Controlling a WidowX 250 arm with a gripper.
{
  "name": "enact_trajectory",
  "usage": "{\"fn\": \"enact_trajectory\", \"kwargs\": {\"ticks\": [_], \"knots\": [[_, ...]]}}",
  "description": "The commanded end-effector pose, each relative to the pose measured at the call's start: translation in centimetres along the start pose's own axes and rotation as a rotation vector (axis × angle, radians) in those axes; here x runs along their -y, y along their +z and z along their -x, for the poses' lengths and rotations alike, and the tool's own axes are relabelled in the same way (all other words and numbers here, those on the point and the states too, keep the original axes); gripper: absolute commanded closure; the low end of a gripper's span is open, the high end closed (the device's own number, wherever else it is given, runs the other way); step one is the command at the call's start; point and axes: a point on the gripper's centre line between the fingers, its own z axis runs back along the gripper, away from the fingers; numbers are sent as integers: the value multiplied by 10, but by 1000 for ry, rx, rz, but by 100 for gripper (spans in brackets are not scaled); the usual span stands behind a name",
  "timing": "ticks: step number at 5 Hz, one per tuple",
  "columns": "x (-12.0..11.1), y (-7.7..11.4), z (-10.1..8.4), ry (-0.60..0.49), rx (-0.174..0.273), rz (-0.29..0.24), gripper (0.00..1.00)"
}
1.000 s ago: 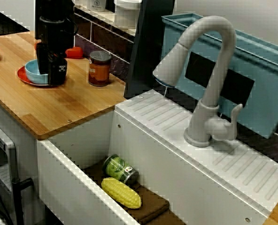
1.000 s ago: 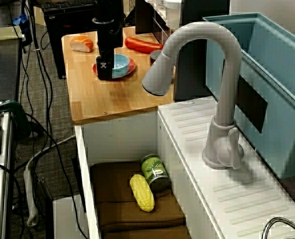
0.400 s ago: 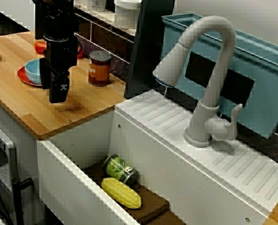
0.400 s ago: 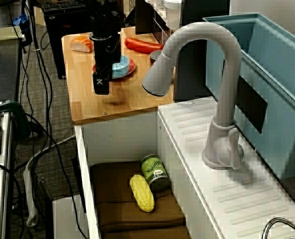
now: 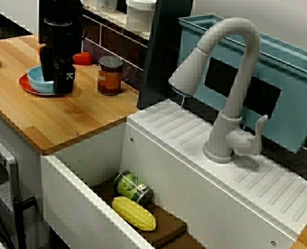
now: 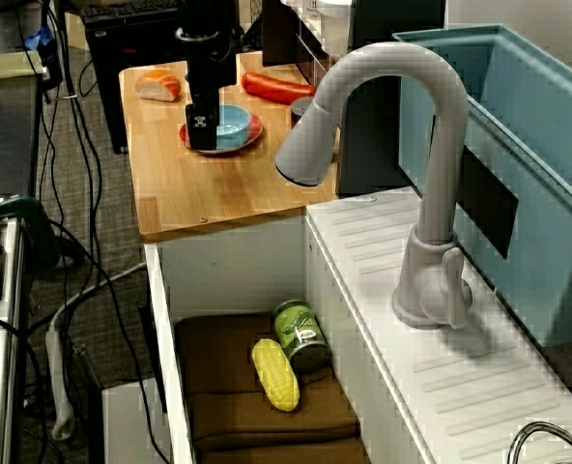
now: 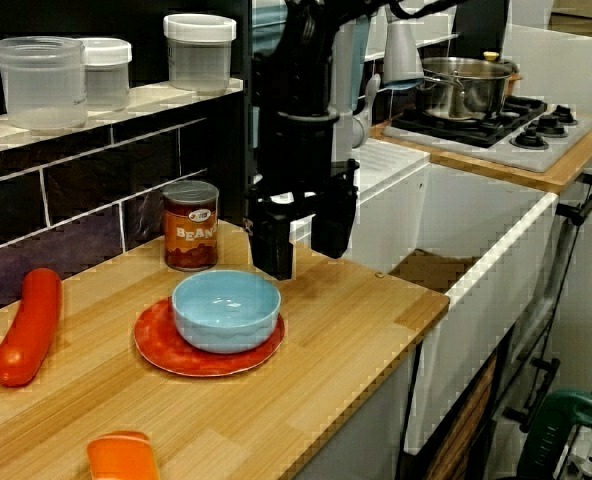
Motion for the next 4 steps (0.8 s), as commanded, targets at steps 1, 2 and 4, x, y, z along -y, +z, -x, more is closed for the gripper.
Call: {"fn": "enact_trajectory", "kwargs": {"ticks": [1,2,4], "knots": [[-29,25,-3,58,46,-78,0],[-40,18,-4,65,20,-108,0],[-39,-6,-7,92,21,-132,0]]}}
